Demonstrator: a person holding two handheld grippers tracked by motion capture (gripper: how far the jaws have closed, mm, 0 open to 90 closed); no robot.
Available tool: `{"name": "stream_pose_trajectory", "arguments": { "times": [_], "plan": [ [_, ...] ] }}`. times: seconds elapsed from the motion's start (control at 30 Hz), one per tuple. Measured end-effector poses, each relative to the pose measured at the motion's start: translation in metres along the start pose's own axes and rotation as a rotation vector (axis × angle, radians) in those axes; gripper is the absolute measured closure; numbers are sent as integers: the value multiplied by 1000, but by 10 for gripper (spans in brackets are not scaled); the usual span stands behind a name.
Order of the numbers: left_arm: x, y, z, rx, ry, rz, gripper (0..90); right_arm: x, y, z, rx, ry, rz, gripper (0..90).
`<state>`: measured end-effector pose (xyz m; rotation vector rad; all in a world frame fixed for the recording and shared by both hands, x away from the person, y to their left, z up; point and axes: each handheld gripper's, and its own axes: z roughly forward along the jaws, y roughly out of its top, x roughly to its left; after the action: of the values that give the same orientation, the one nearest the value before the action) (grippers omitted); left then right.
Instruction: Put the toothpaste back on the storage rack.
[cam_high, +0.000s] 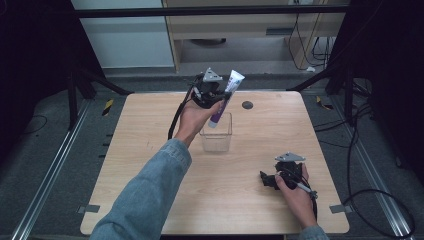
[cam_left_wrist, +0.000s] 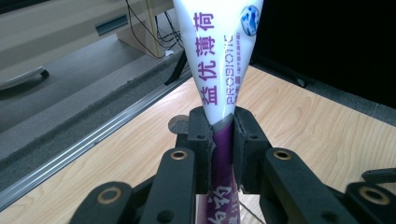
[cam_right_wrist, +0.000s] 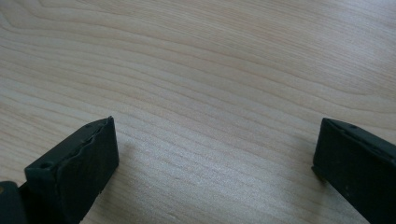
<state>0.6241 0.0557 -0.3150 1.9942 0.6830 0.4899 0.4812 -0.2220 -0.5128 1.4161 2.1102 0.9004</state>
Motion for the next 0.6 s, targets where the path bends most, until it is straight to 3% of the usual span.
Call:
{"name": "stream_pose_trajectory", "arguments": {
  "times": [0.6],
  "plan": [
    [8,-39,15,20,-6,1,787,0,0,0,-2,1,1,3]
  ]
}}
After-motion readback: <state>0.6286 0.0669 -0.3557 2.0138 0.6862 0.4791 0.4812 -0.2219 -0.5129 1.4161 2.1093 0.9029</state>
